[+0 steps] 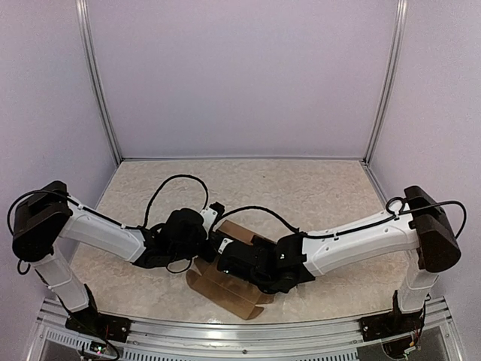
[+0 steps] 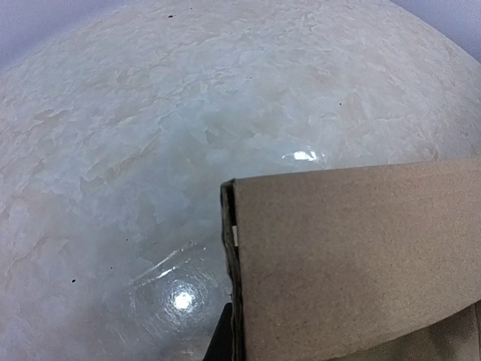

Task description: Fold the paper box

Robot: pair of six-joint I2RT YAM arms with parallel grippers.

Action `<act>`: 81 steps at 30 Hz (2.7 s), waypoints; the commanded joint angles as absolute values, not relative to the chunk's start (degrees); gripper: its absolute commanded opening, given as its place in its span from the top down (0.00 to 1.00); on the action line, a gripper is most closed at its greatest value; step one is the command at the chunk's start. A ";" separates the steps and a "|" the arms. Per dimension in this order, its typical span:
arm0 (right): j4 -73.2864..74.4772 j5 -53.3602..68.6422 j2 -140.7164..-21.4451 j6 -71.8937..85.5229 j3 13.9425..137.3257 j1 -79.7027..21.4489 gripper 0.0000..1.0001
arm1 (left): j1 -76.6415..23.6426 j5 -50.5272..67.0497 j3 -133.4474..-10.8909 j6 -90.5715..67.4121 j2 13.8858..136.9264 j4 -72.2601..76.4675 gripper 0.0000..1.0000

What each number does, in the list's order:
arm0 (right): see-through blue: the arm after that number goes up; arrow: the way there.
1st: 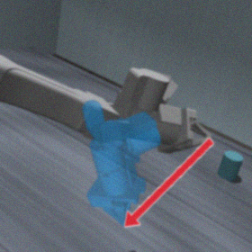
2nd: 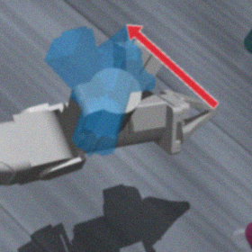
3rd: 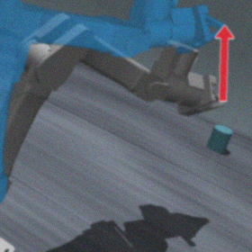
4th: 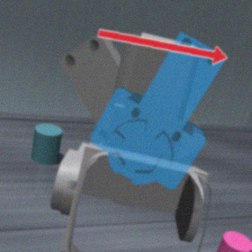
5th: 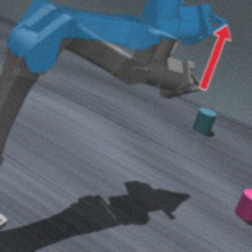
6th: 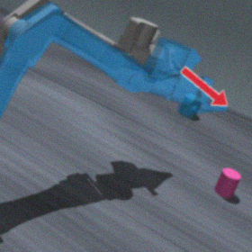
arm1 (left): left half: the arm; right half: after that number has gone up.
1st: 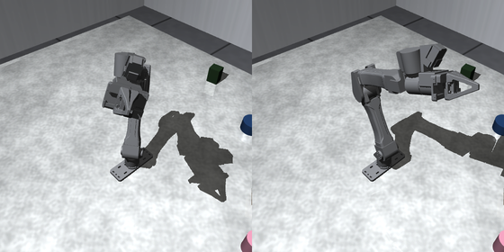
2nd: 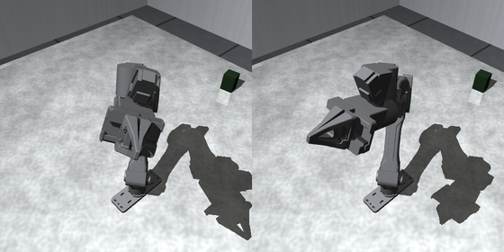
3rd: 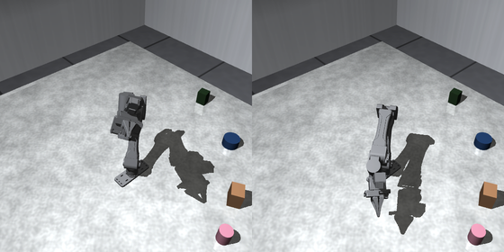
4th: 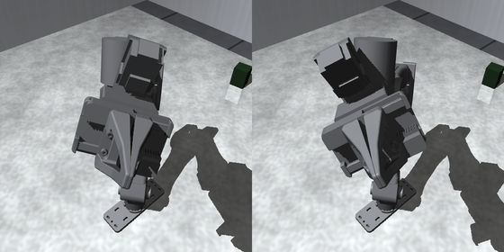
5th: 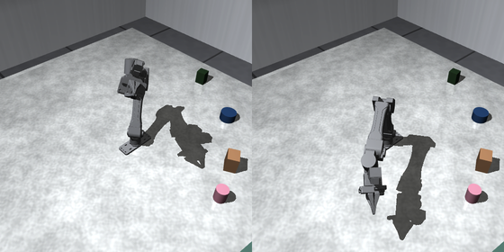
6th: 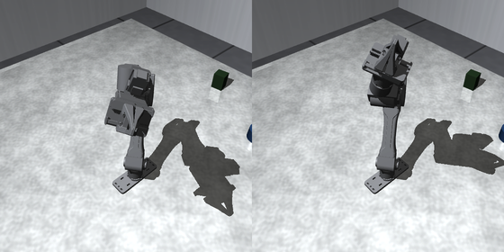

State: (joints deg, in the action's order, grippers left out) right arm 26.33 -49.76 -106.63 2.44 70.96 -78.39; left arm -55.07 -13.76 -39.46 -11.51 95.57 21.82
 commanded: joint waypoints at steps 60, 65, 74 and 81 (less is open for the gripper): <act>-24.07 -0.71 -90.38 25.80 41.37 -53.63 1.00 | -58.07 1.03 -56.43 1.43 112.41 23.08 1.00; -24.78 -0.83 -92.49 25.86 41.27 -53.62 1.00 | -58.08 0.85 -56.19 0.57 113.09 23.91 1.00; -26.44 -0.16 -95.35 26.93 39.42 -53.56 1.00 | -58.14 -1.75 -54.58 -2.04 113.94 27.25 0.87; -27.23 -0.17 -94.65 27.72 38.14 -53.68 1.00 | -58.22 -2.81 -53.43 -4.41 114.69 30.49 0.76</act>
State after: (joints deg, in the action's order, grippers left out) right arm -28.82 -0.56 -93.86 26.74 40.25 -53.91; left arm -57.74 -1.32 -54.50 -2.50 113.34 27.31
